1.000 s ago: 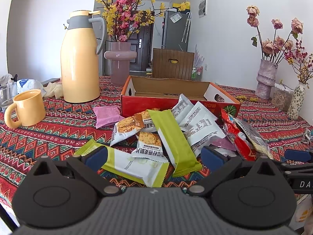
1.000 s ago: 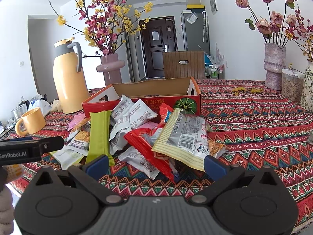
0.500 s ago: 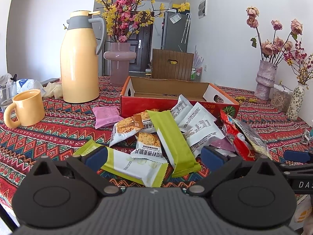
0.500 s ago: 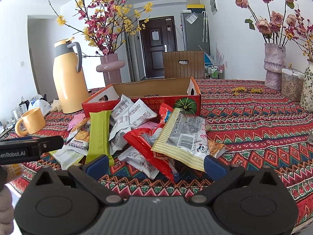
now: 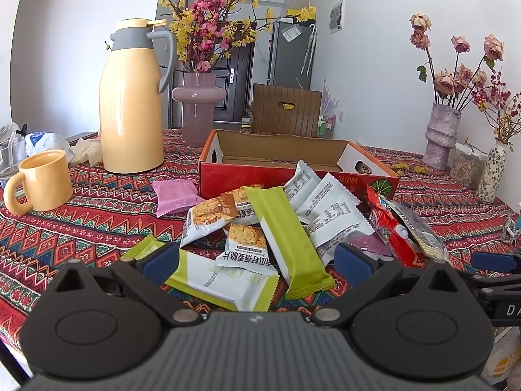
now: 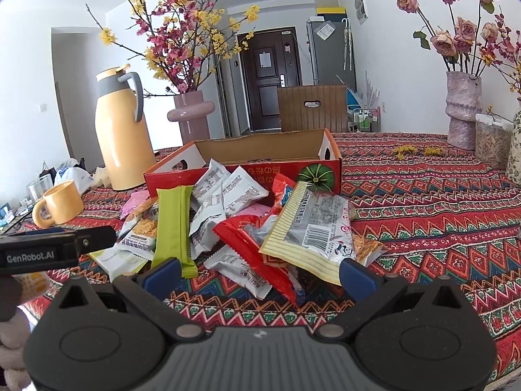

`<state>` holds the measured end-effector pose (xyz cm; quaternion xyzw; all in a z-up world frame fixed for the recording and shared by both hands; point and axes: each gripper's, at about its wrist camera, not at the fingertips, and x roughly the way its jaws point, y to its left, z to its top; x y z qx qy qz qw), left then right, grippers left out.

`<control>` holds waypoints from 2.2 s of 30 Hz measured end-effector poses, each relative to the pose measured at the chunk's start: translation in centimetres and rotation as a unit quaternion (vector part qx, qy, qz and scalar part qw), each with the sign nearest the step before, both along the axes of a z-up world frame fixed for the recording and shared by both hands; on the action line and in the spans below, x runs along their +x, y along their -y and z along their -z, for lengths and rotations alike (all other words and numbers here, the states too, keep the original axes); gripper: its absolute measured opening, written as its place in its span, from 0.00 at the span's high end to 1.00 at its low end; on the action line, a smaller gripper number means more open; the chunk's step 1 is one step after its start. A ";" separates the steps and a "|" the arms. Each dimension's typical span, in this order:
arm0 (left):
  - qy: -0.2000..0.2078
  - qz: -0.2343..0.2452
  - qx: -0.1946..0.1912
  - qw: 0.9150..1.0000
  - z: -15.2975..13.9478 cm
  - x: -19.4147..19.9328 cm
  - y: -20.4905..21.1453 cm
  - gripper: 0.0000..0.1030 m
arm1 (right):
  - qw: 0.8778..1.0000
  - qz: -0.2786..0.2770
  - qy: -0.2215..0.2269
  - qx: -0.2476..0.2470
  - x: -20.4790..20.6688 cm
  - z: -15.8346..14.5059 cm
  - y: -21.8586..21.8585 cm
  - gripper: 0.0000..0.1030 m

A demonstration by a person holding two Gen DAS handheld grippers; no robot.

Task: Organize snacks
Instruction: 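Reach into the pile and grasp the silver barcode snack bag with the right tool, then grasp the white cookie packet with the left tool while the right tool holds the silver bag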

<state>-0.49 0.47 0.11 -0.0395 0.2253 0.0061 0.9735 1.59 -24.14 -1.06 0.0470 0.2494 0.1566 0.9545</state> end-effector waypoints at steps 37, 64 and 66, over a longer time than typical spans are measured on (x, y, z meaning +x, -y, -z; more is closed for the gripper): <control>-0.033 -0.023 -0.010 0.999 1.5 4.3 -2.0 0.00 | 0.986 0.017 -0.109 0.128 12.2 3.2 4.9 0.44; -0.069 -0.067 0.006 0.995 1.6 4.1 -4.2 0.00 | 0.992 0.063 -0.009 0.105 7.1 1.0 6.4 0.71; -0.081 -0.069 0.005 0.994 1.9 4.2 -4.5 0.00 | 0.992 0.065 -0.011 0.107 7.0 1.1 6.5 0.71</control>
